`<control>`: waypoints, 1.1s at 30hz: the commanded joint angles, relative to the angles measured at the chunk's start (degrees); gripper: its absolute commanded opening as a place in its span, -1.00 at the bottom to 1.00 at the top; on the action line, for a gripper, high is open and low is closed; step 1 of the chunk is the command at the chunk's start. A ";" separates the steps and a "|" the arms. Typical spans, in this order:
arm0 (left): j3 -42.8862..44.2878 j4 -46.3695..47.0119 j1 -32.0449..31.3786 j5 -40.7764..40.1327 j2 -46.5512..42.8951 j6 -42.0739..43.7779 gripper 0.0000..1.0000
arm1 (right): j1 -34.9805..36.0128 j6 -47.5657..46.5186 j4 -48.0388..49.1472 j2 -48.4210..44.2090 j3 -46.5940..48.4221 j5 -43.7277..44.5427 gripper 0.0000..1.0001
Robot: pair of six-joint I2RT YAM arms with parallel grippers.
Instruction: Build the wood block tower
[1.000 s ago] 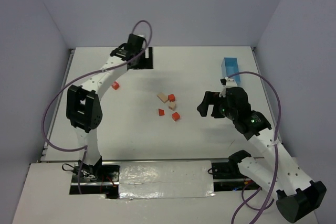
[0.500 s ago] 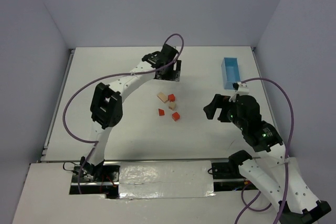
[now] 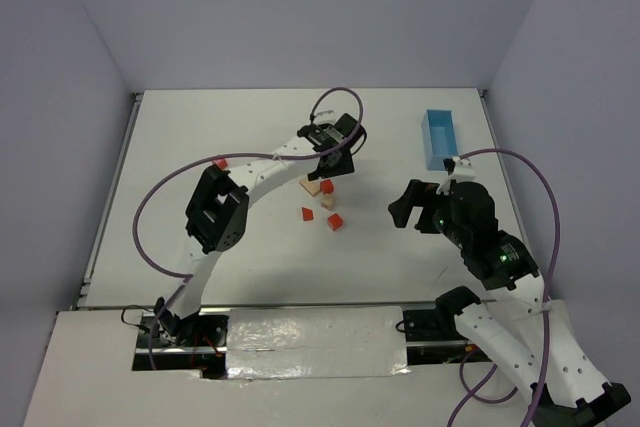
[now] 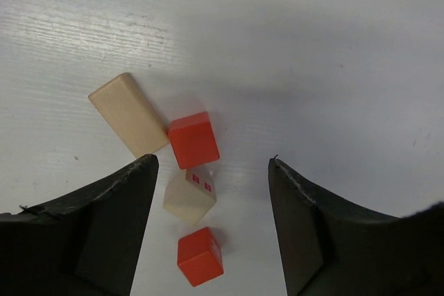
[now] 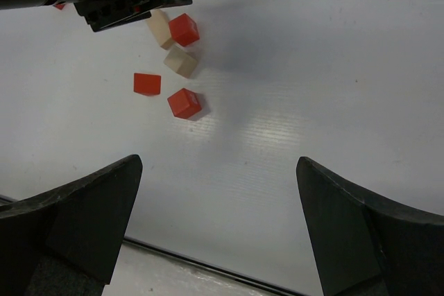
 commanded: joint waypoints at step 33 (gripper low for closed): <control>-2.55 2.45 1.12 -6.13 -4.37 -4.35 -0.62 | 0.24 -0.97 1.83 0.77 -1.29 -1.67 0.99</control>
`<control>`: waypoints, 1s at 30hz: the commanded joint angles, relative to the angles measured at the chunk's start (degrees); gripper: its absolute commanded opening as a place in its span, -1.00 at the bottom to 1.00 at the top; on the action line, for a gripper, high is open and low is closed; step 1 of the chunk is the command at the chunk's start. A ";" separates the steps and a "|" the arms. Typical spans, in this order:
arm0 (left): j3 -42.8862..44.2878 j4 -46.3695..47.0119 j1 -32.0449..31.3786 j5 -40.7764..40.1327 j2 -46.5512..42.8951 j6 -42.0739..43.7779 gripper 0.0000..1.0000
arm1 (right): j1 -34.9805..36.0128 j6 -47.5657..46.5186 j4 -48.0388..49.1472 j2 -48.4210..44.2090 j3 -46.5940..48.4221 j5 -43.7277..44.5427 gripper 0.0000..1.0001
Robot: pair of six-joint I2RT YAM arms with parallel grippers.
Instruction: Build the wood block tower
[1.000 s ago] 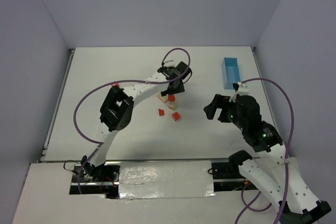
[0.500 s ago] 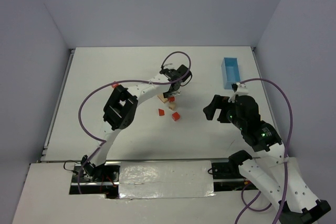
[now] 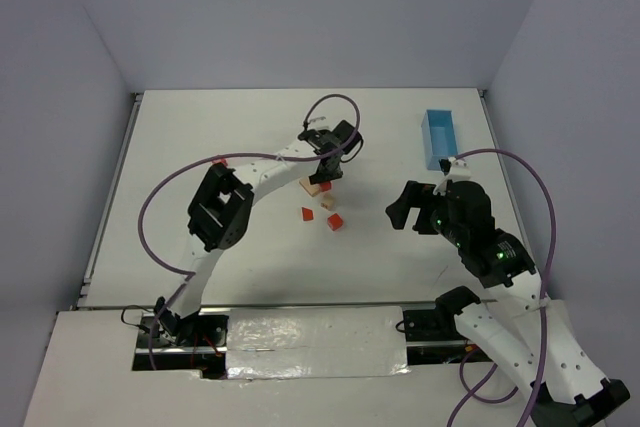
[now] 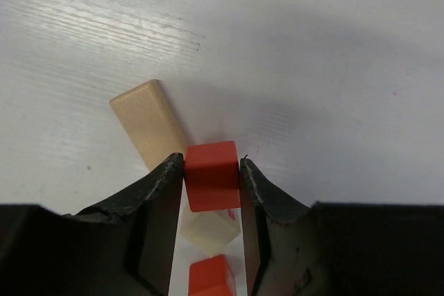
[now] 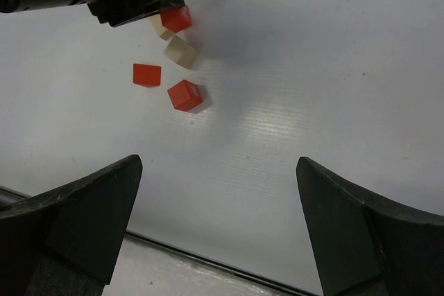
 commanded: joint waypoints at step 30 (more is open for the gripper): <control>-3.23 3.18 33.29 -2.35 -3.25 7.58 -0.31 | 0.31 -1.44 2.11 1.38 -0.86 -0.58 0.99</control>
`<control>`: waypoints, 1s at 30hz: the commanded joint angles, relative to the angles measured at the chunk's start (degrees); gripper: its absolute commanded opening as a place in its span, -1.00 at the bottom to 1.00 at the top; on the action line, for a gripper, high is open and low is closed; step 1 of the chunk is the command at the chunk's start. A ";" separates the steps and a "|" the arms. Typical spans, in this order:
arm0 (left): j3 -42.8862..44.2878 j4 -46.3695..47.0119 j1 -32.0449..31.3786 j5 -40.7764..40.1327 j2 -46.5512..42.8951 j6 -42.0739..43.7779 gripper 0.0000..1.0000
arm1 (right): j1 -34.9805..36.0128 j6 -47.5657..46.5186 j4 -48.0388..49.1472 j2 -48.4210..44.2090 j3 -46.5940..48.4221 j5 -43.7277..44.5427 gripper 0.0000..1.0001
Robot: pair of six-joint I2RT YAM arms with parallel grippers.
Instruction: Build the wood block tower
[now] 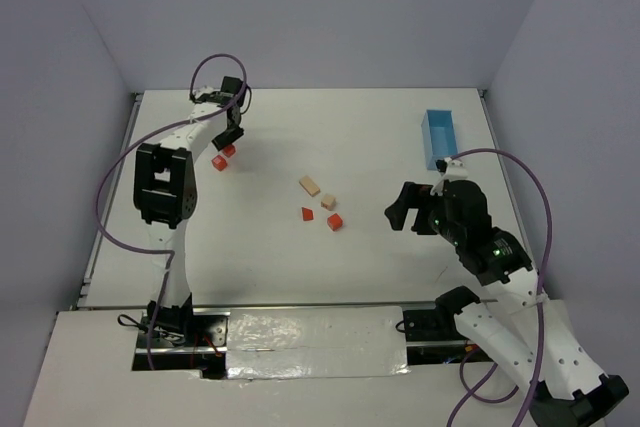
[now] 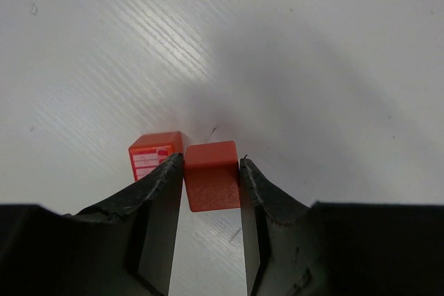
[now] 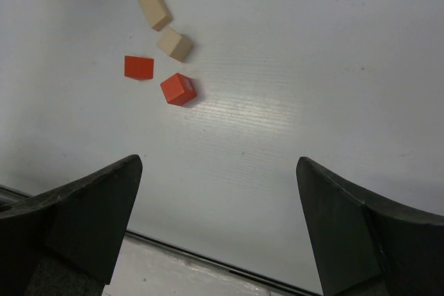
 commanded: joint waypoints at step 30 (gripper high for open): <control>4.45 1.77 1.78 3.56 2.45 3.92 0.48 | 0.38 -1.02 2.55 1.74 -0.42 -2.53 0.99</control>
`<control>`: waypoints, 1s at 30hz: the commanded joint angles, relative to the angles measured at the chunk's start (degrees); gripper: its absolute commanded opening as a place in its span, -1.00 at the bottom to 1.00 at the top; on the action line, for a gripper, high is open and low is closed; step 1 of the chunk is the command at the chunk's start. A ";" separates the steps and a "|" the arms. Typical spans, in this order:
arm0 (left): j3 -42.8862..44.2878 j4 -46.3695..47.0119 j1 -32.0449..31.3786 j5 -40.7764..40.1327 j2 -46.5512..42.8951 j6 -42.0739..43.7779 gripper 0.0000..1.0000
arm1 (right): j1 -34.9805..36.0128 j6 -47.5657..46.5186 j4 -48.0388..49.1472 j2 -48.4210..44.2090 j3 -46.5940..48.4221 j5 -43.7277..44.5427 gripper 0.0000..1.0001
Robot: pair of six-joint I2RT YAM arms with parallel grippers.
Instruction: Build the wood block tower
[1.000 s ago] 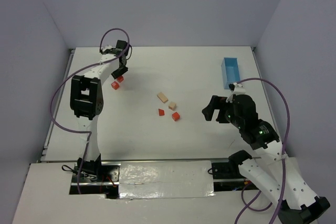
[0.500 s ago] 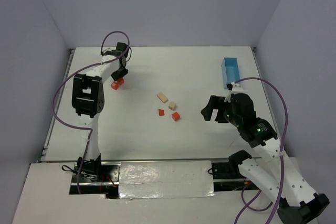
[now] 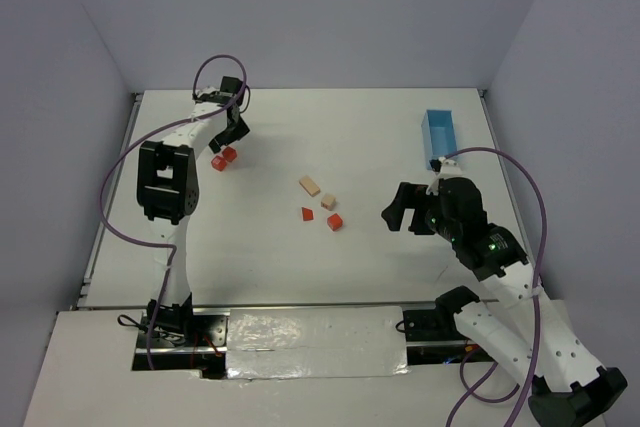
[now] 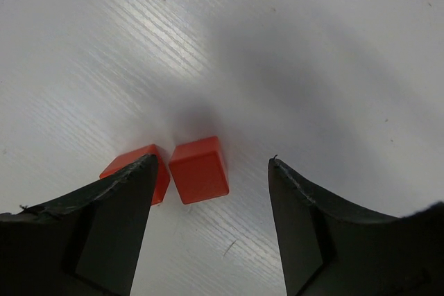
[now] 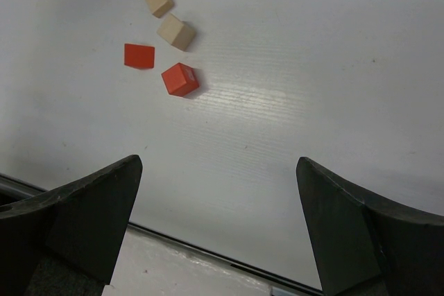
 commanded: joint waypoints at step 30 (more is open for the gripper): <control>-4.63 -3.04 -1.14 -2.46 -7.91 -7.67 0.99 | 0.38 -1.27 3.04 0.21 -0.62 -2.15 0.99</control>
